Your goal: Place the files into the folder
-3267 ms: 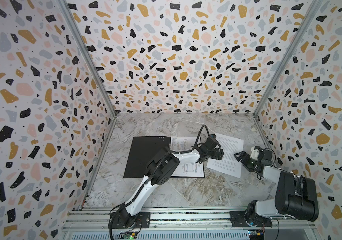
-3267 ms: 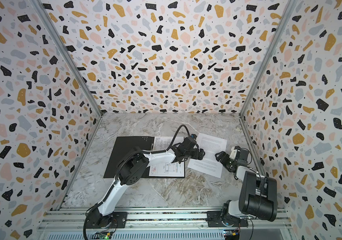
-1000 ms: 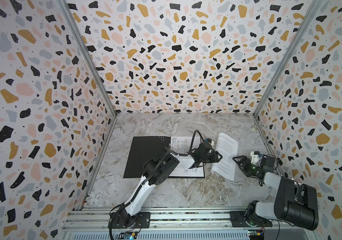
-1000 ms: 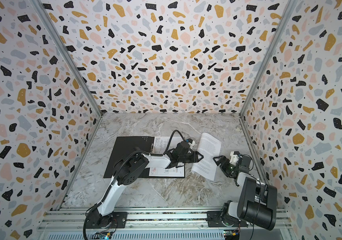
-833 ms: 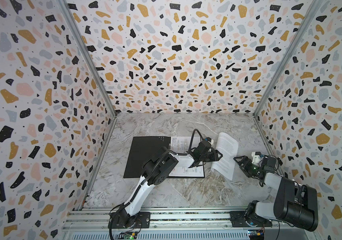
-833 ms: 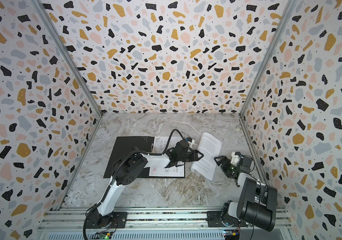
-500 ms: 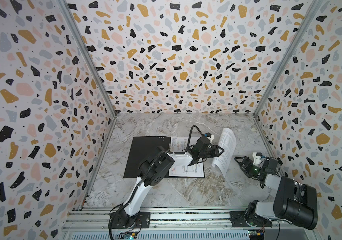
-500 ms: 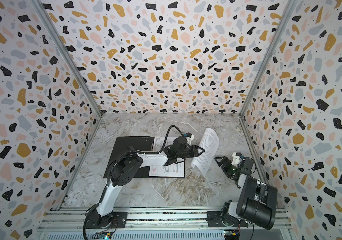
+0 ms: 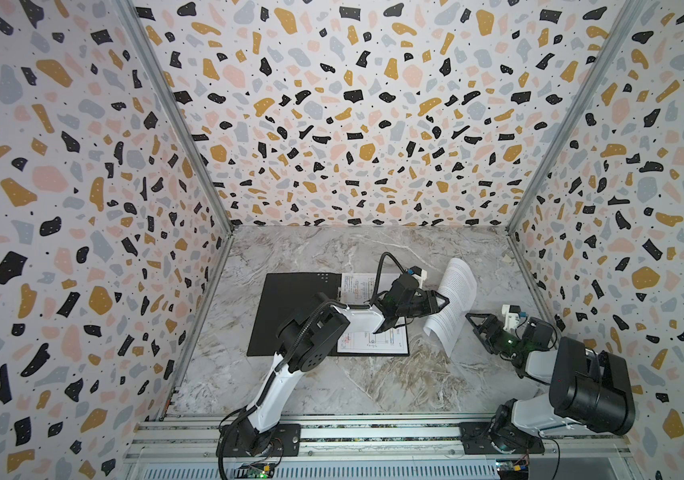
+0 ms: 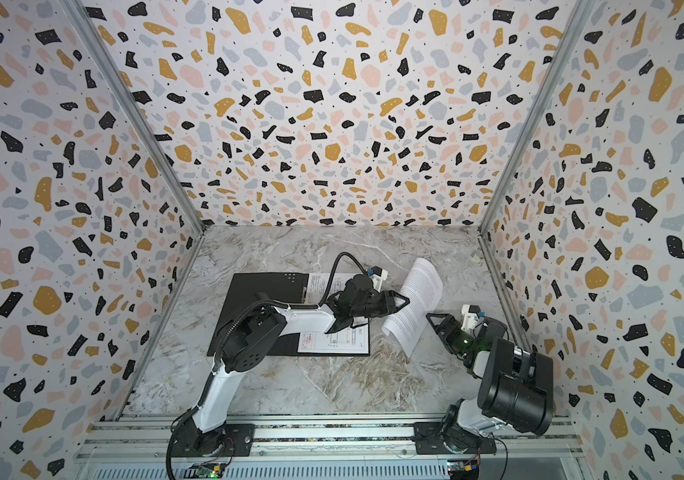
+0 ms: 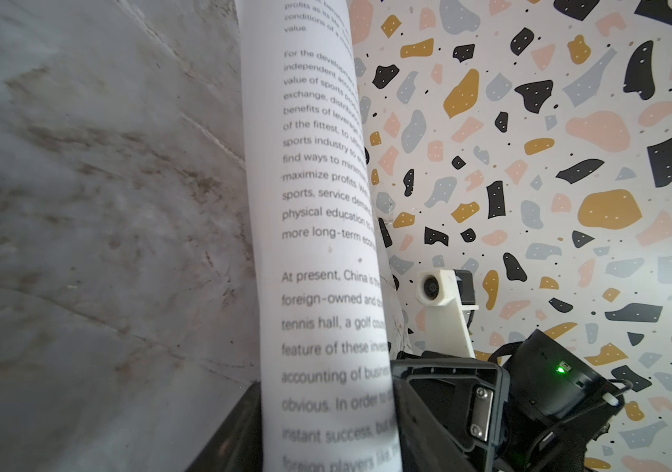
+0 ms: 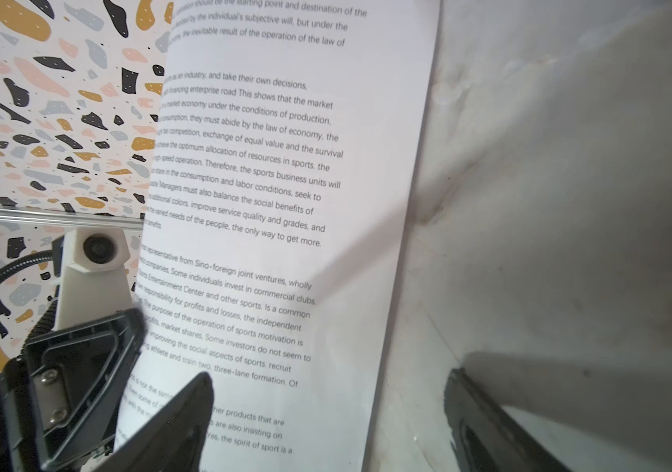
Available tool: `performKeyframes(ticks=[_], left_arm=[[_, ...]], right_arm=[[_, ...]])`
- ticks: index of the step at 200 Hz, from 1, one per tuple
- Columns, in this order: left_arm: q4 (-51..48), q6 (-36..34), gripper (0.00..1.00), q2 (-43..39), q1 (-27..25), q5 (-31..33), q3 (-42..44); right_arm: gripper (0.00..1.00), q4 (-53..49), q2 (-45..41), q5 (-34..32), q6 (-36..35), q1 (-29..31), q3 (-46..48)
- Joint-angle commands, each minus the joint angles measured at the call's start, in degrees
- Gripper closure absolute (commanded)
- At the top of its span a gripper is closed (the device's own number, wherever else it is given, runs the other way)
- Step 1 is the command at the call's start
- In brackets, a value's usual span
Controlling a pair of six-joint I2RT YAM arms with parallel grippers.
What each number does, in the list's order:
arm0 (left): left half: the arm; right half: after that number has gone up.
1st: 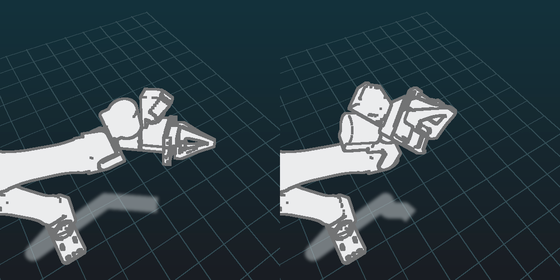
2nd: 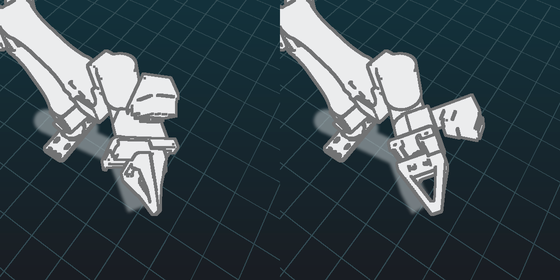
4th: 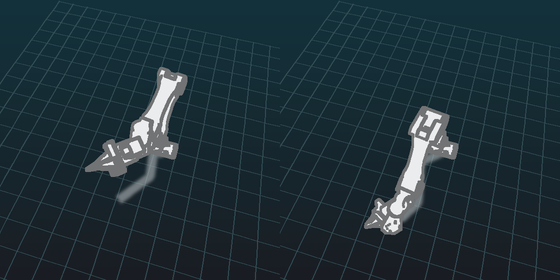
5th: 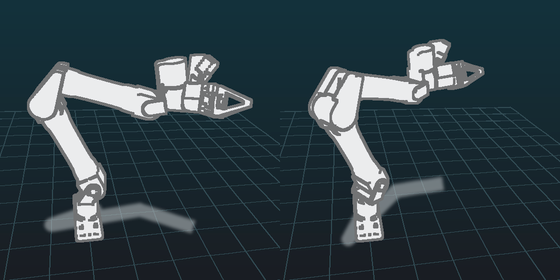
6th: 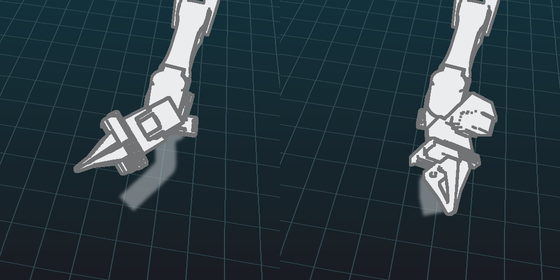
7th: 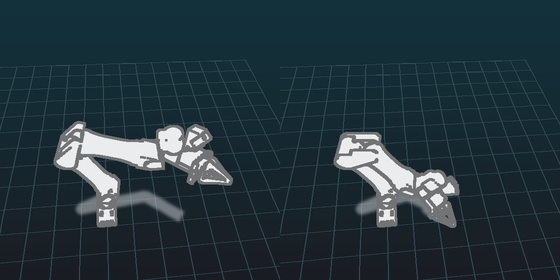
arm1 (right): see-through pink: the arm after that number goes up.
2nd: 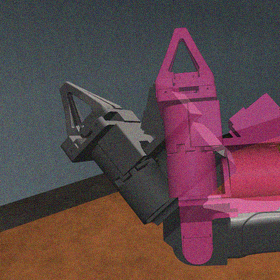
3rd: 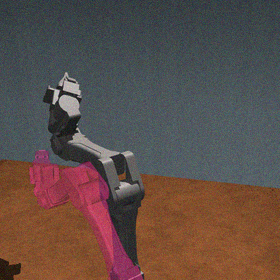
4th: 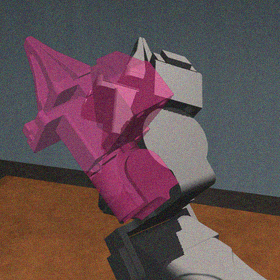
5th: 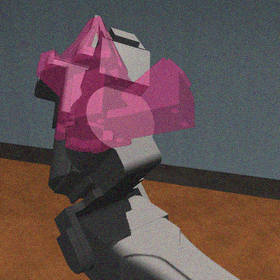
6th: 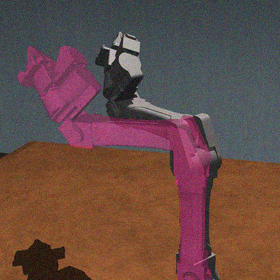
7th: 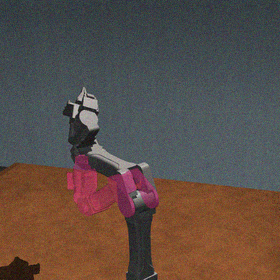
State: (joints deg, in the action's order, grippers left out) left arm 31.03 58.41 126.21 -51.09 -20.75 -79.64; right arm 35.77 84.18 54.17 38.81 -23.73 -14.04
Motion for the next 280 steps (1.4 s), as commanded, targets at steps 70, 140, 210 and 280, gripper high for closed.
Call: performKeyframes(ticks=[70, 140, 210, 280], left_arm=[[5.80, 3.02, 0.51, -4.90, 0.23, -1.32, 1.59], [5.89, 3.20, 0.53, -5.08, 0.23, -0.84, 2.03], [5.60, 2.93, 0.54, -2.49, 0.12, -1.13, 3.28], [-4.94, -4.71, 0.50, 2.38, 1.49, -1.12, -4.43]], right_arm=[[0.10, 17.26, 6.29, 5.65, 10.71, -0.18, 4.79], [0.09, 39.44, 13.10, 8.82, 22.77, -0.18, 8.19], [0.09, 41.81, 17.33, 8.32, 23.13, -0.31, 8.10], [0.09, -0.15, 1.66, -0.07, 3.99, -1.39, 1.27]])
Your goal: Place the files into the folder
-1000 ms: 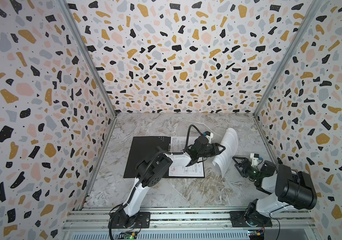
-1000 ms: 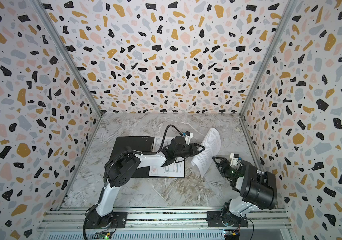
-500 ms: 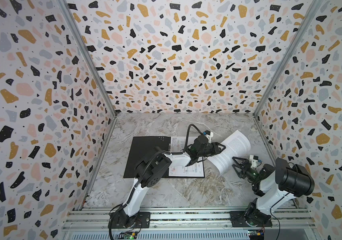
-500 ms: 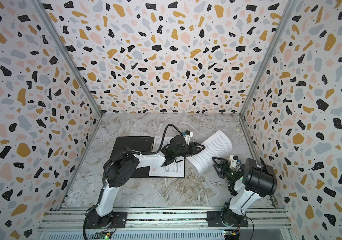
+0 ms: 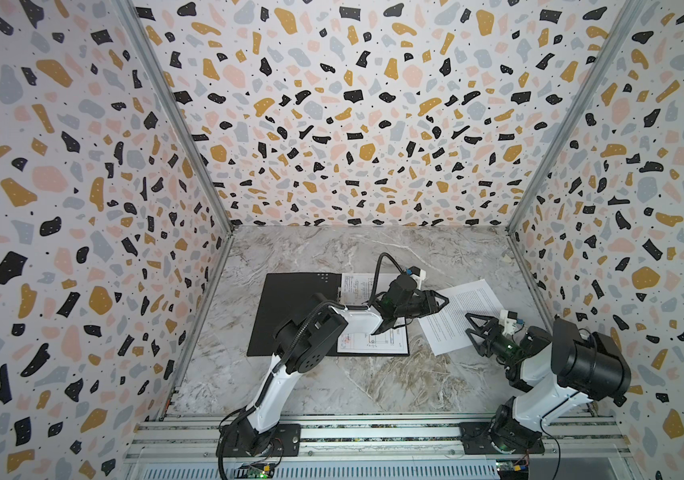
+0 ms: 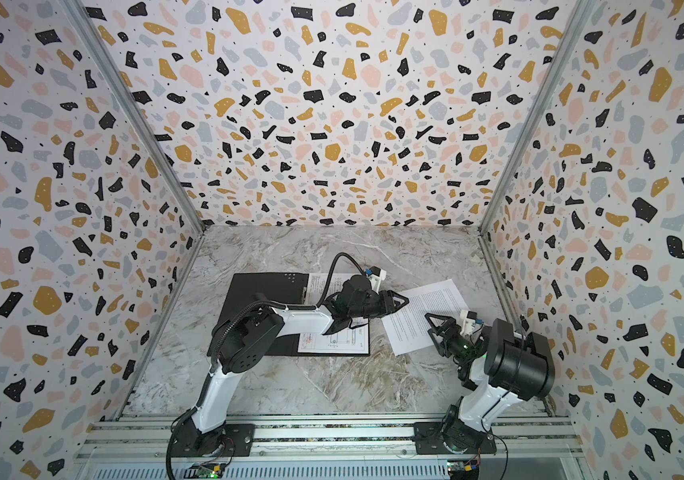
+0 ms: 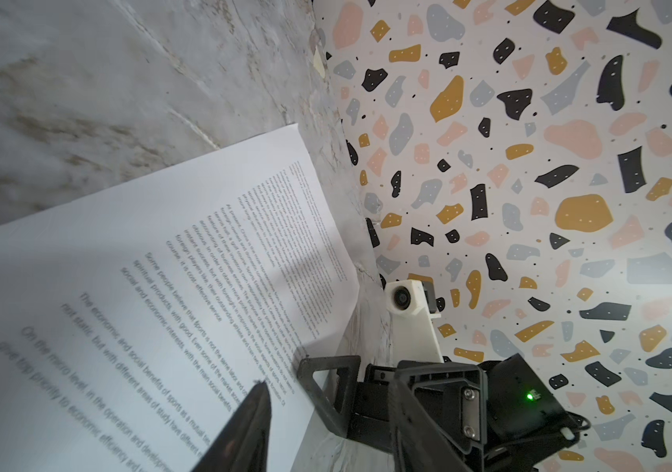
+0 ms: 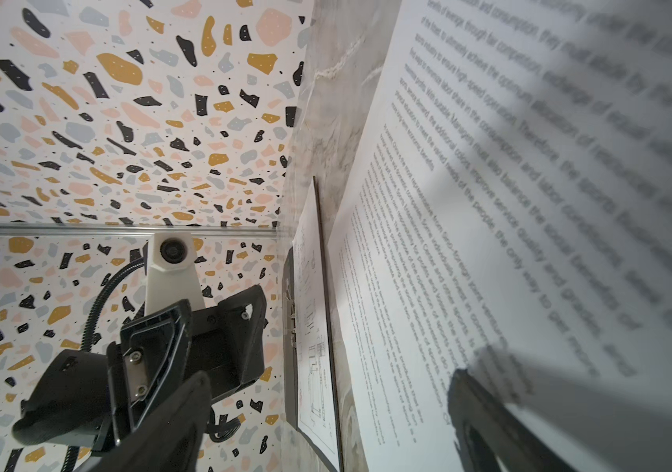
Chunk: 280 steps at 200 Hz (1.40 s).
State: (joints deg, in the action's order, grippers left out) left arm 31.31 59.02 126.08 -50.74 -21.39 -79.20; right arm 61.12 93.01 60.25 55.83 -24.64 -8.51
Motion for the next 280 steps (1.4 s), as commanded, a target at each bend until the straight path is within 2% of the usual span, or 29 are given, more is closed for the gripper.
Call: performKeyframes(ticks=[1, 15, 24, 43, 68, 112, 146, 210, 254, 280], left_arm=[[-5.57, -5.54, 0.50, 2.59, 1.20, -0.49, -5.15], [-9.68, -7.93, 0.48, 4.12, 1.83, -0.11, -8.74], [-13.51, -11.98, 0.45, 5.37, 1.90, 0.42, -11.93], [-22.02, -17.55, 0.38, 8.36, 2.09, 1.45, -18.98], [-25.94, -21.27, 0.24, 10.64, 2.57, 3.95, -23.80], [-32.68, -28.61, 0.00, 14.12, 2.53, 11.16, -31.62], [-36.05, -29.69, 0.00, 17.78, 2.49, 9.63, -35.78], [-34.81, -29.23, 0.08, 17.47, 0.15, 6.90, -31.04], [-34.56, -28.53, 0.12, 16.32, -0.15, 6.82, -28.52], [-34.09, -28.36, 0.14, 14.66, -0.29, 6.46, -25.86]], right_arm=[[0.08, -26.53, -7.55, -6.44, -13.60, -0.48, -4.55], [0.08, -36.86, -12.15, -9.54, -18.05, -0.54, -7.14], [0.08, -40.95, -14.24, -10.61, -19.20, -0.68, -8.21], [0.08, -45.26, -16.60, -11.32, -19.62, -0.78, -9.56], [0.07, -52.14, -18.54, -14.92, -20.70, -0.80, -11.09], [0.06, -57.41, -24.85, -21.42, -20.76, -0.84, -9.86], [0.06, -58.13, -21.83, -20.99, -21.47, -0.79, -9.73], [0.07, -58.86, -20.85, -20.89, -22.02, -0.82, -9.34], [0.07, -62.43, -24.14, -21.58, -23.22, -0.80, -10.25], [0.07, -61.68, -21.92, -22.21, -23.56, -0.82, -10.88]])
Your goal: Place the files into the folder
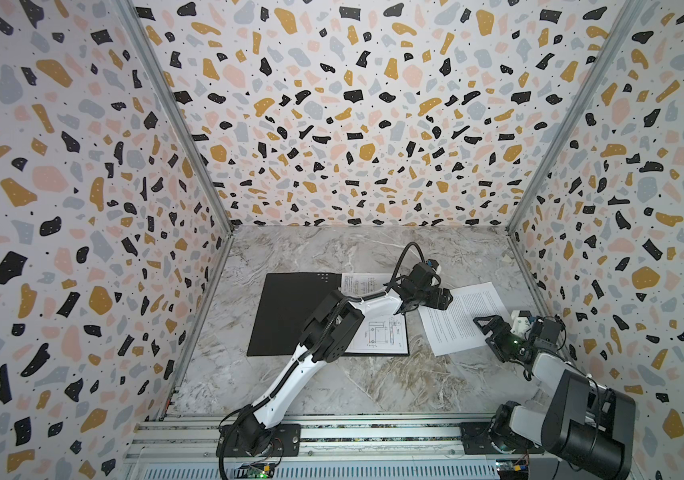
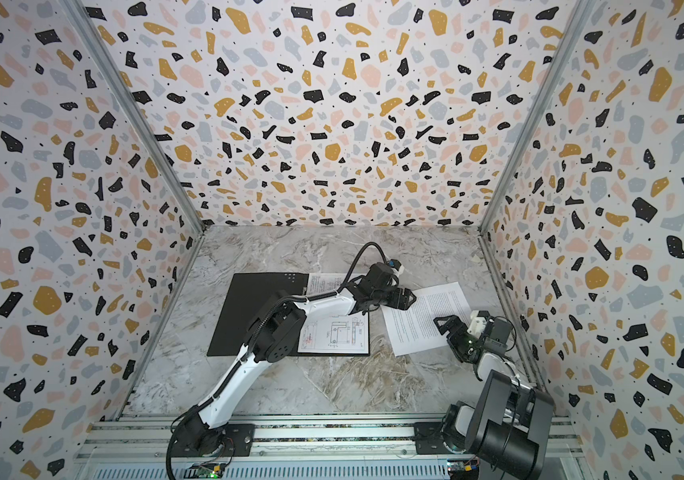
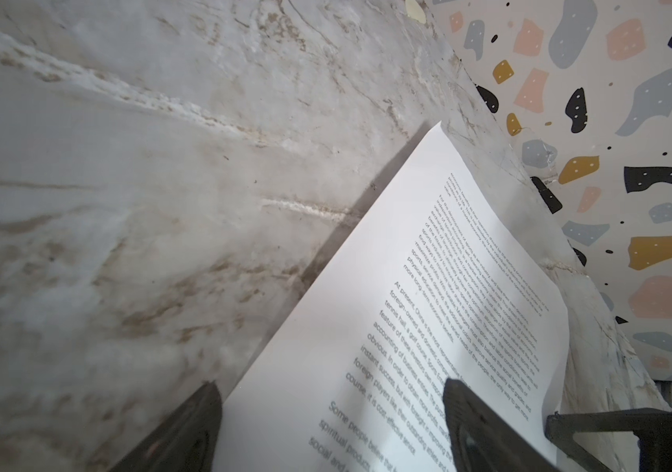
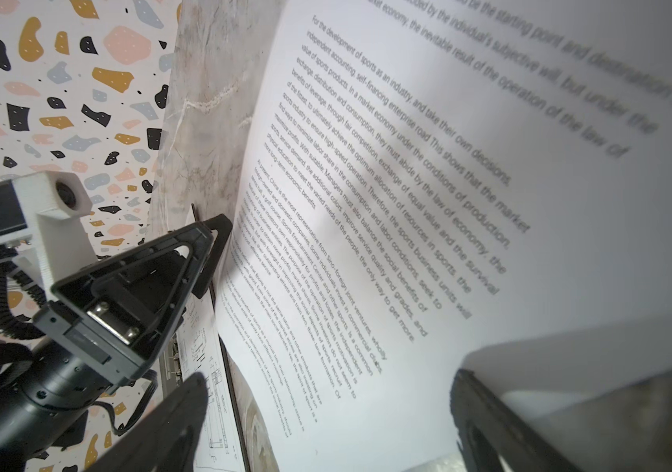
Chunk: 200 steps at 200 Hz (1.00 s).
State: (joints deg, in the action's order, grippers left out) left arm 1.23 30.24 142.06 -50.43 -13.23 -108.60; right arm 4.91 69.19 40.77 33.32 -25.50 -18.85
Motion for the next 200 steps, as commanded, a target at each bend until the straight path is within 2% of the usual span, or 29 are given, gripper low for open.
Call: performKeyframes(ticks=[1, 42, 130, 164, 200], left_arm=[[-3.99, 0.43, 0.14, -1.42, -0.57, -1.70, 3.64], [-2.07, 1.41, 0.16, -4.65, -1.14, -2.20, 8.79], [0.32, 5.70, 0.17, -10.08, -2.27, -0.31, 16.45], [-0.37, 5.12, 0.17, -10.69, -2.26, 0.17, 15.84], [-4.49, 1.98, 0.17, -9.54, -2.26, 1.37, 9.32]], right_arm=[[0.07, -5.36, 2.13, -2.77, -1.05, 0.02, -0.60], [0.07, -2.23, 8.76, -2.41, -1.50, 0.05, -4.42], [0.07, -8.58, 9.83, -6.39, -4.87, 0.01, -14.02], [0.07, -10.69, 4.99, -7.60, -4.27, 0.02, -13.40], [0.06, -15.95, -1.30, -10.14, -3.89, 0.05, -12.38]])
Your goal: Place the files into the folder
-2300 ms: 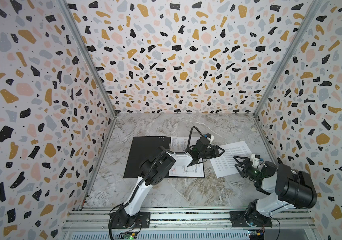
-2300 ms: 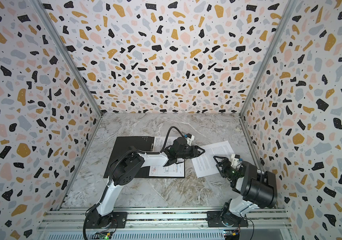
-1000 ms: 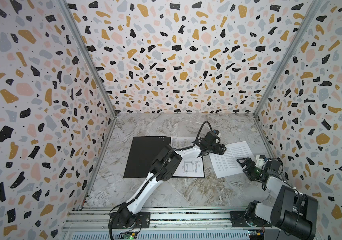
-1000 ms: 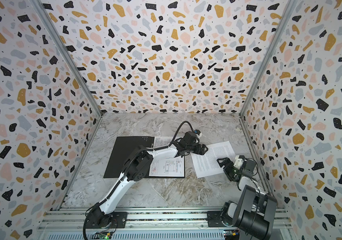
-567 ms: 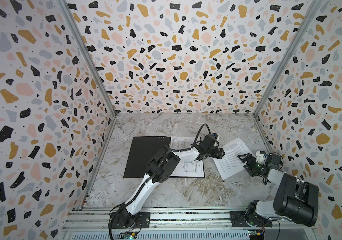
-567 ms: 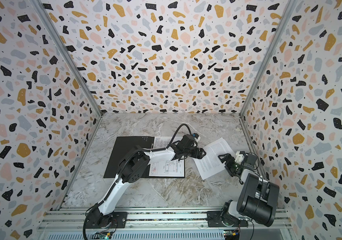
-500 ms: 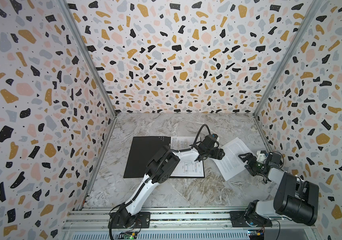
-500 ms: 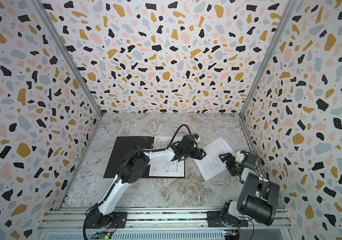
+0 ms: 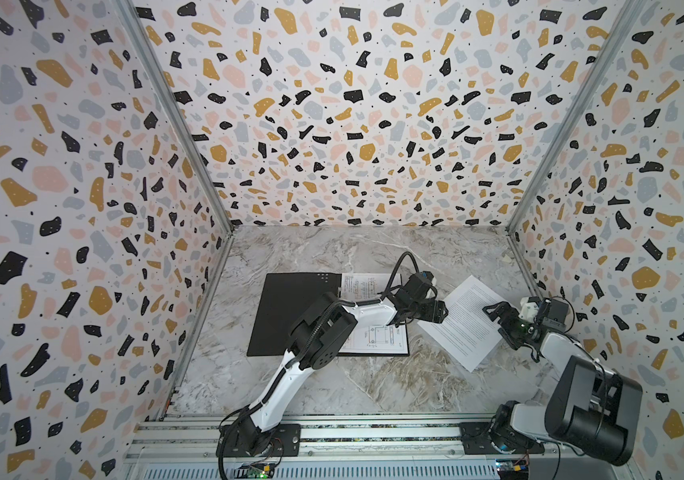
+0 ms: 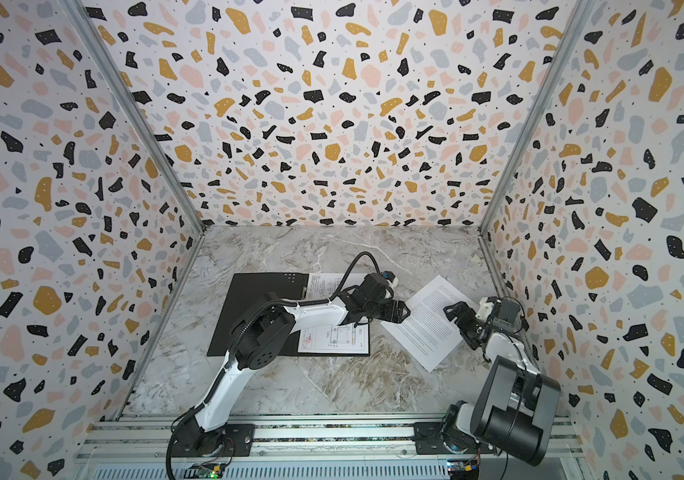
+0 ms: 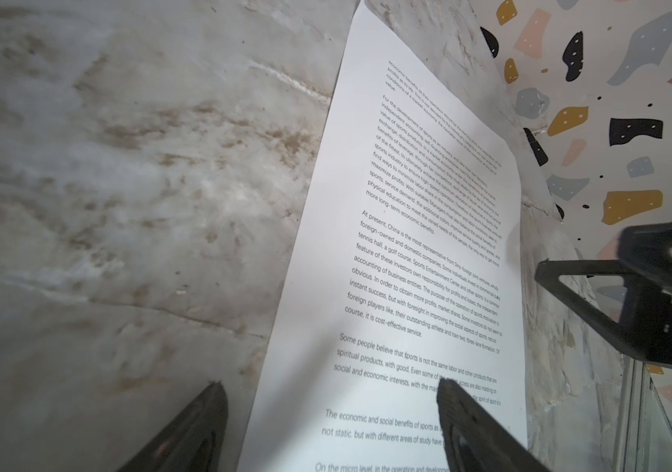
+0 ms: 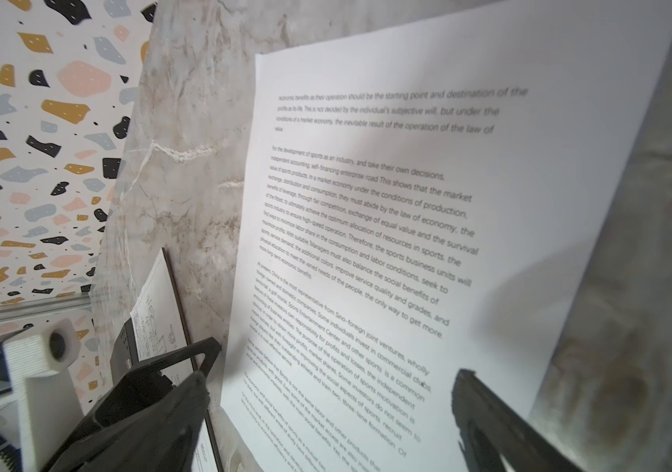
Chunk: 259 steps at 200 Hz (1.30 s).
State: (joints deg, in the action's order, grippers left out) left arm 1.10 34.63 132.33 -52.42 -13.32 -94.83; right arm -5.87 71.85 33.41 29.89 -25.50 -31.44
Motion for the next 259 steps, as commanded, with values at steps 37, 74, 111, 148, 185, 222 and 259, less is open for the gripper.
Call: performKeyframes(ticks=[37, 74, 111, 148, 185, 222, 259], left_arm=[[-7.15, -5.83, 0.15, 4.03, -0.28, 1.07, -10.20], [-7.43, -7.85, 0.13, 6.72, -0.40, 1.13, -13.19], [-9.10, -9.48, 0.13, 9.51, -1.62, -0.97, -15.65], [-10.74, -10.83, 0.14, 10.40, -3.07, -2.22, -15.40], [-9.57, -10.14, 0.15, 9.25, -3.82, -3.77, -11.60], [-6.70, -8.36, 0.15, 6.85, -3.83, -4.45, -6.65], [-3.97, -6.45, 0.16, 4.89, -3.83, -5.58, -3.69]], right_arm=[[0.05, -7.65, -6.77, -7.47, 0.07, -0.52, 2.85], [0.06, -4.89, -4.54, -7.10, 0.62, -0.64, 5.54], [0.09, -1.70, 0.42, -4.84, 0.54, -0.57, 6.02], [0.11, 1.64, 4.56, -1.53, 0.52, 0.03, 7.02], [0.11, 5.21, 9.17, 2.87, 0.62, 1.21, 7.22], [0.11, 7.01, 10.93, 5.08, 0.70, 1.33, 7.27], [0.10, 8.10, 10.89, 6.70, 0.55, 1.33, 7.35]])
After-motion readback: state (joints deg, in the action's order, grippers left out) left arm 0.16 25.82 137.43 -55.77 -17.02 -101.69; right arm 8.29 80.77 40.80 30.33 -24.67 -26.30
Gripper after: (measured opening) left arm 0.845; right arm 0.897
